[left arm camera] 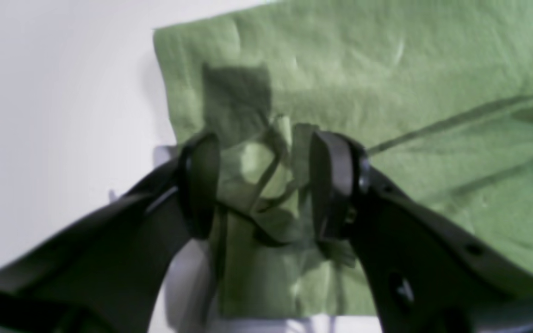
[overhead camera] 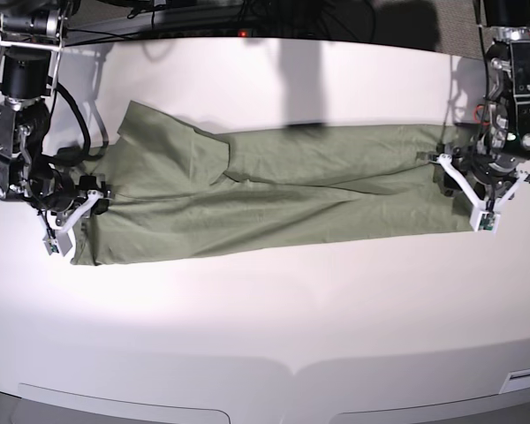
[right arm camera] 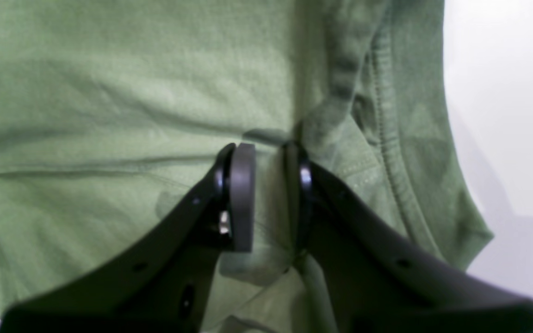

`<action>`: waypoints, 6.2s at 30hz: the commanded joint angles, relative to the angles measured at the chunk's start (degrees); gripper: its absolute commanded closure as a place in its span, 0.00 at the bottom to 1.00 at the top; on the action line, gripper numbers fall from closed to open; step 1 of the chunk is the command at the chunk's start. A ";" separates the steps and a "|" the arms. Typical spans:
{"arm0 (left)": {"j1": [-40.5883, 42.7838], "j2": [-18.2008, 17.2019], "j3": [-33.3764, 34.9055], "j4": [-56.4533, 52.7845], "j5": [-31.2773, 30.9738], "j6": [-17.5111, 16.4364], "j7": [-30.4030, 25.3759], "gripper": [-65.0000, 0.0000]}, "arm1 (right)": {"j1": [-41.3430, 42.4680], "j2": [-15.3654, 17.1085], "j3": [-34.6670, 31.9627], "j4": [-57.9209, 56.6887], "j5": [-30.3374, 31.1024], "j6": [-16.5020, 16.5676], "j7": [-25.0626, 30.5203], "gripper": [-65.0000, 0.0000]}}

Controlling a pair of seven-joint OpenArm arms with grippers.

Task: Fold the T-shirt properly
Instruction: 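Adjust the left gripper's grip on its end of the strip, then release the right gripper and regrasp the strip's end corner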

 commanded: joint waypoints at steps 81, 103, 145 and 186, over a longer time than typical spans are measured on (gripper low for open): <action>7.93 -4.50 6.38 5.01 14.86 16.68 10.86 0.76 | -0.15 0.63 0.09 -0.20 -2.51 -1.05 -3.74 0.79; 4.11 -4.48 6.38 5.03 14.84 18.82 5.25 0.61 | -0.17 1.27 -0.22 20.04 18.14 6.83 -13.88 0.68; 3.93 -4.31 6.38 5.01 12.28 18.82 4.63 0.61 | -8.76 12.41 -46.07 47.36 8.63 6.83 -26.56 0.42; 3.98 -4.33 6.38 5.01 12.28 18.80 5.09 0.61 | -10.49 12.72 -48.85 38.77 0.07 6.83 -16.92 1.00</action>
